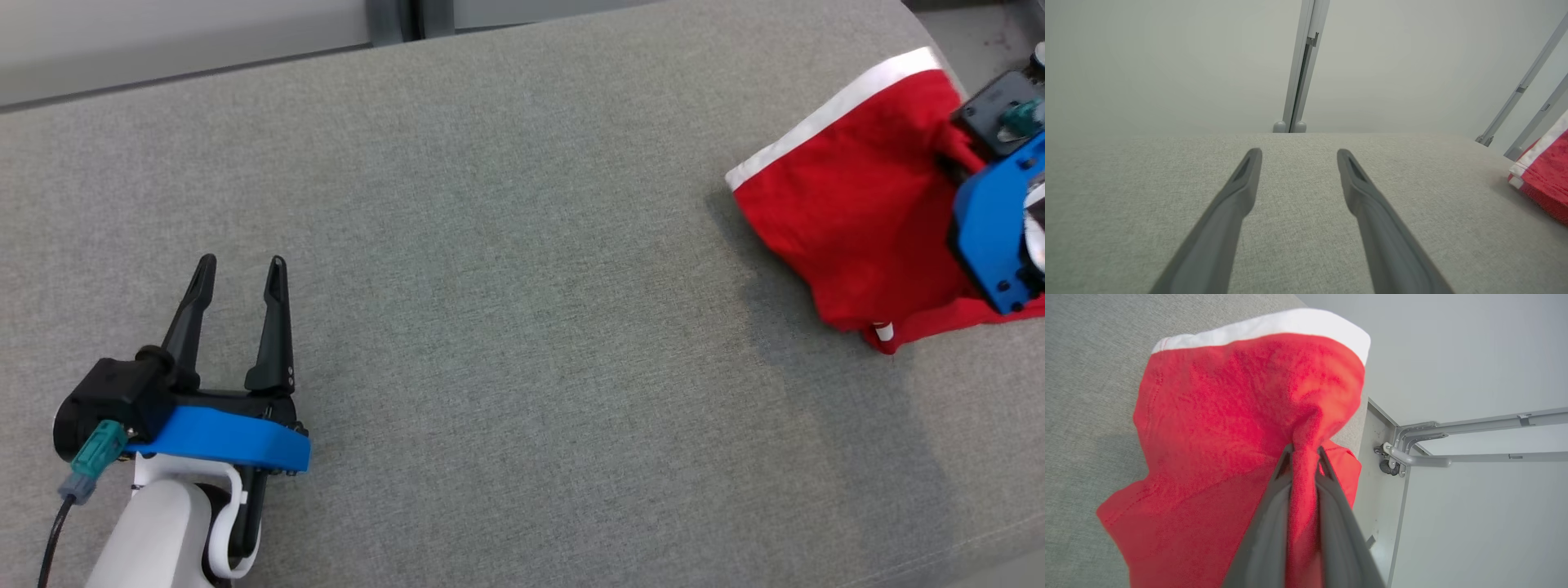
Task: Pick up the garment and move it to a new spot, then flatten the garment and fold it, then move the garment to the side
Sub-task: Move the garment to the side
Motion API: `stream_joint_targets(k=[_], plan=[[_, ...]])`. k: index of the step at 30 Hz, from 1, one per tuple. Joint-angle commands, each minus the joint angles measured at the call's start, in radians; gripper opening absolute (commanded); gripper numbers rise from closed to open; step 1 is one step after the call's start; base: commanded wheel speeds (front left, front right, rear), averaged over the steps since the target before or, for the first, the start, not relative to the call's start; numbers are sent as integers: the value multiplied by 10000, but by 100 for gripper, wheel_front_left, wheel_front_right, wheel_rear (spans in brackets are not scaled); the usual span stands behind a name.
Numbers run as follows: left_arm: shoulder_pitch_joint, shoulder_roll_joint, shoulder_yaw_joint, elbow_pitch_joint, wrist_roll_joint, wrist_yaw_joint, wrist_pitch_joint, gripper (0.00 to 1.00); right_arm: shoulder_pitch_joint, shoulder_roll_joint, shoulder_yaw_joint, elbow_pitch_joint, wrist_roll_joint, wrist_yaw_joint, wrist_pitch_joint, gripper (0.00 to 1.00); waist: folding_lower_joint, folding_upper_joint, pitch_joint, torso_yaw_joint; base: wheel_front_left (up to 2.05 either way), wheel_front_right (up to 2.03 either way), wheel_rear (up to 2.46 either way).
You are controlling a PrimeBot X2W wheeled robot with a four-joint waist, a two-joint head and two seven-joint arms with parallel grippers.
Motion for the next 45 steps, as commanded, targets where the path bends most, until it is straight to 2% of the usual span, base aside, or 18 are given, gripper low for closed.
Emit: stream_joint_targets(k=[1,7,8,12,13,14,15,22,28,31,36,40,45], plan=[[-249,95,-35,-100,53,-25,67,100,-143,-159,-116,255,117,1,-277,0,1,-1,201,45,0,0,0],[-526,496,-39,-622,229,62,500,100,-80,-599,-425,1724,10,0,-1354,0,1,-1,969,101,0,0,0],[-526,496,-39,-622,229,62,500,100,-80,-599,-425,1724,10,0,-1354,0,1,-1,969,101,0,0,0],[-706,739,-61,-1132,323,117,821,100,-15,-345,-868,2992,-429,0,-2645,0,1,-1,1501,205,0,0,0],[-735,757,-90,-1189,340,113,859,100,48,-293,-954,3282,-563,0,-2882,30,1,-1,1558,252,0,0,0],[-795,757,-121,-1218,363,109,919,100,127,-258,-1037,3551,-648,0,-3106,55,1,-1,1614,309,0,0,0],[-849,760,-135,-1252,381,124,933,100,140,-159,-1180,3822,-746,0,-3283,100,1,-1,1639,338,0,0,0],[-959,677,-297,-1181,458,120,799,100,128,617,-2015,5220,-1440,0,-4124,100,1,-1,1416,406,0,0,0],[-486,343,-368,-549,187,147,318,100,478,1562,-3133,5410,-1472,1,-5453,100,1,-1,342,517,0,0,0],[-219,129,-333,-249,13,167,68,100,1152,2114,-3715,4870,-1176,1,-6445,100,1,-1,-341,738,0,0,0],[324,-118,-192,122,-147,213,-229,100,2807,3035,-4493,3294,-871,1,-7354,100,1,-1,-1338,1112,0,0,0],[820,-192,-41,308,-231,327,-332,100,4304,4059,-5179,1888,-1014,3,-7547,100,1,-1,-1852,1433,0,0,0],[1271,-247,74,712,-338,205,-395,100,5669,5225,-5730,689,-1535,1,-7487,100,1,-1,-2383,1862,0,0,0]])
